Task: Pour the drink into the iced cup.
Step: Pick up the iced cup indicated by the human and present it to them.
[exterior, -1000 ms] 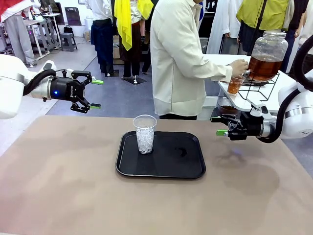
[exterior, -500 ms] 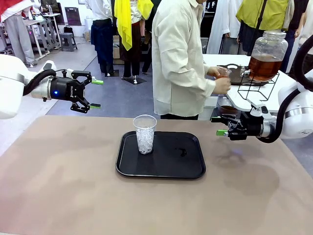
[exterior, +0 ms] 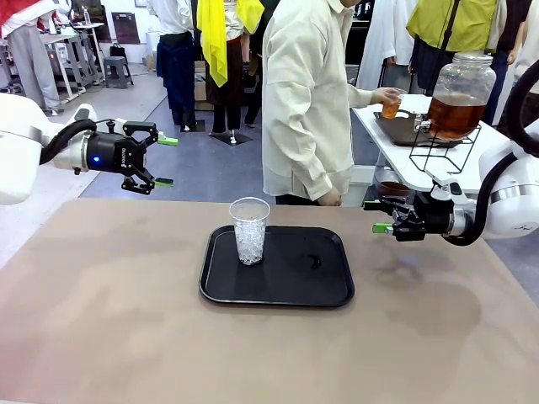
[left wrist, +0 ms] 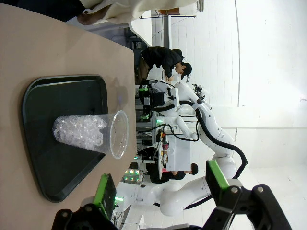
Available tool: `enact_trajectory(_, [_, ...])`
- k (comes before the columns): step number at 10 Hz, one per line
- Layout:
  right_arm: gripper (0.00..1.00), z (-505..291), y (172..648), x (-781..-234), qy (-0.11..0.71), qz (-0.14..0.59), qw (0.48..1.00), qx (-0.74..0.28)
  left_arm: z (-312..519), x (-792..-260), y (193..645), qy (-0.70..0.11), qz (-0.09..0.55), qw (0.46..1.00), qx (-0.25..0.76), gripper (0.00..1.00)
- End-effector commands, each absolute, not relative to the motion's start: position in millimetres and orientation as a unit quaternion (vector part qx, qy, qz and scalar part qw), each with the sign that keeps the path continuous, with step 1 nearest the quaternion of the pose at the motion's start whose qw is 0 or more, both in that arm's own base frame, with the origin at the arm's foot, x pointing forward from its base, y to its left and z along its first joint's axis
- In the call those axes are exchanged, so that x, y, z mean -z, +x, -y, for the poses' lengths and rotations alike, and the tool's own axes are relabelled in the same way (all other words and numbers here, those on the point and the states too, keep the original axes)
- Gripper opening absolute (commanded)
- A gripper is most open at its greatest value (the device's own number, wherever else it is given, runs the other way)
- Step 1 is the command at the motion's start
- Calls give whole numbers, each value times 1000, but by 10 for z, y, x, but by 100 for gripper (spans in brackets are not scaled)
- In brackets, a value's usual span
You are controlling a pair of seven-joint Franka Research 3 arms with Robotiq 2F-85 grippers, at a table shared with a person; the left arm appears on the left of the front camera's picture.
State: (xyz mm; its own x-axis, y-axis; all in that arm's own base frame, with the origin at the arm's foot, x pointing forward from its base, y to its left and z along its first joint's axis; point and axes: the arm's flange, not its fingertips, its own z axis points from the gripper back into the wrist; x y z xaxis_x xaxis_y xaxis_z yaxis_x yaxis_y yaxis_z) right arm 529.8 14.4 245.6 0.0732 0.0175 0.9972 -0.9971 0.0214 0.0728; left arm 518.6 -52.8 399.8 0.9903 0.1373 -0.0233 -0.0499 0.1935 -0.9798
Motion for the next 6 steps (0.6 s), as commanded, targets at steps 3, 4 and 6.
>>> enact_trajectory(3, [100,-166,5303,-2474,509,482,526,-482,524,-4025,5182,-632,33,772,-66,100])
enact_trajectory(4, [100,-166,5303,-2474,509,482,526,-482,524,-4025,5182,-632,33,772,-66,100])
enact_trajectory(6, [100,-166,5303,-2474,509,482,526,-482,524,-4025,5182,-632,33,772,-66,100])
